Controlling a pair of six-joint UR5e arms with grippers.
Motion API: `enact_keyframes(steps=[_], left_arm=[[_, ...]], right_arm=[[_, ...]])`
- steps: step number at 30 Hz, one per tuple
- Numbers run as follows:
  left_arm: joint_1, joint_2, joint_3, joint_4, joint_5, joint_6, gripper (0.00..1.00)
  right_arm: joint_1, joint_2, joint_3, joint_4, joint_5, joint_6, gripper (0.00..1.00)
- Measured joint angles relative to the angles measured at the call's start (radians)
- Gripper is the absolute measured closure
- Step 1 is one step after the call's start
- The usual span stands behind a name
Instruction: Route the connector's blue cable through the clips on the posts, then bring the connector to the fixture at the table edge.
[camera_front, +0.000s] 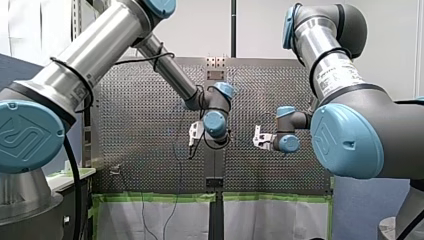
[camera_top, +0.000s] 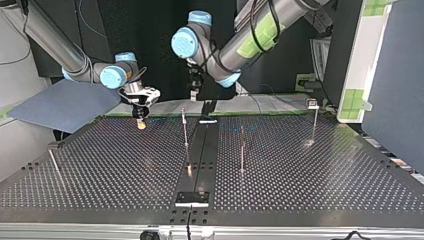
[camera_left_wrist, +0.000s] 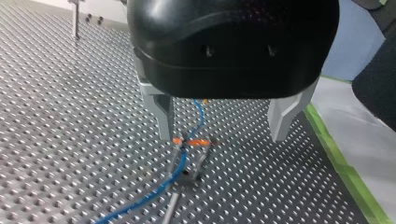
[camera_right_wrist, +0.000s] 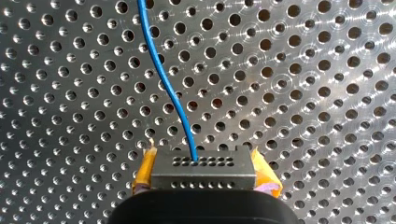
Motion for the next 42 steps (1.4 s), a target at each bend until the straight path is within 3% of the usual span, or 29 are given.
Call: enact_keyframes(steps=[16,23,35,42], left_arm=[[0.002,0.140,-0.139,0.138,0.002,-0.086,0.00],[0.003,0.201,-0.201,0.199,0.003,-0.099,0.00],[-0.020,0.306,-0.306,0.304,0.079,-0.099,0.00],[-0.027,0.365,-0.365,0.352,0.093,-0.124,0.00]], right_arm=[[0.000,0.000,0.000,0.006,0.003,-0.003,1.00],[0.000,0.000,0.000,0.007,0.004,-0.003,1.00],[0.001,0.000,0.000,0.018,0.005,-0.004,1.00],[0.001,0.000,0.000,0.018,0.005,-0.004,1.00]])
